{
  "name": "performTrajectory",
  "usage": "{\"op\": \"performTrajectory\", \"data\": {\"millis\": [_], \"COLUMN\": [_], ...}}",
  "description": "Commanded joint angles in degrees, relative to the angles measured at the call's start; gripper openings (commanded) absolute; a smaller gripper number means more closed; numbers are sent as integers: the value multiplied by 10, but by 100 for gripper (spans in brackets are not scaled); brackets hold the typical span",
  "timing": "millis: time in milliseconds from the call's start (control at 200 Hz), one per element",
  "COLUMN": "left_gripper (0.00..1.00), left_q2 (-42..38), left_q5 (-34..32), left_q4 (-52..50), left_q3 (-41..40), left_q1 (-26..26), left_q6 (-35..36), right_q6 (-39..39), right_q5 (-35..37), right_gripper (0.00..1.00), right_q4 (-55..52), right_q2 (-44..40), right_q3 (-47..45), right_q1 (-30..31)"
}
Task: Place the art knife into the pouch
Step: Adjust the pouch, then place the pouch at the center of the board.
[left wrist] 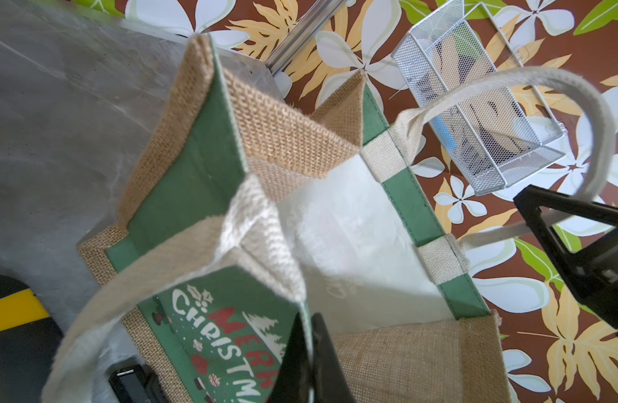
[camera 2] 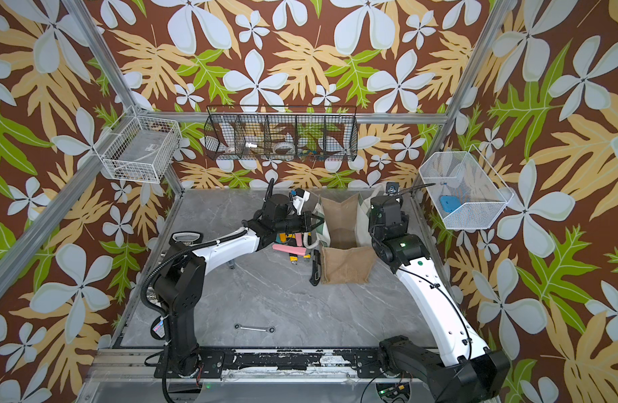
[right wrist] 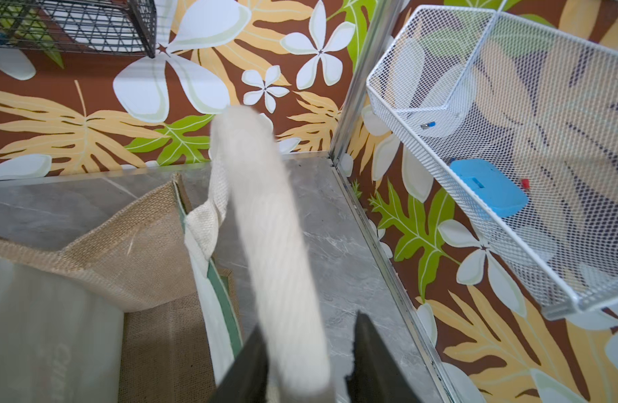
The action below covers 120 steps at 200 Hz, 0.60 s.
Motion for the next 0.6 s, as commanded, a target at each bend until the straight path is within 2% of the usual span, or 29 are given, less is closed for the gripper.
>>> {"op": "performTrajectory", "data": {"millis": [0, 95, 185, 305, 551, 571, 596], "left_gripper": [0, 0, 0, 0, 0, 8, 22], "left_q2": [-5, -5, -4, -6, -7, -8, -9], "left_q5": [-8, -4, -3, -3, -8, -6, -5], "left_q4": [-2, -2, -4, -4, -6, -6, -6], "left_q3": [7, 8, 8, 10, 21, 22, 23], "left_q1": [-1, -1, -1, -1, -1, 0, 1], "left_q6": [12, 10, 13, 13, 17, 20, 24], "right_q6": [22, 22, 21, 20, 26, 26, 26], "right_q5": [9, 3, 4, -20, -139, -144, -148], "right_gripper": [56, 78, 87, 91, 91, 91, 91], "right_q4": [-17, -28, -33, -27, -11, -11, -11], "right_q2": [5, 12, 17, 14, 13, 13, 12], "right_q3": [8, 17, 21, 17, -2, -4, -8], "right_q1": [-2, -3, -3, -5, -4, -4, -4]}}
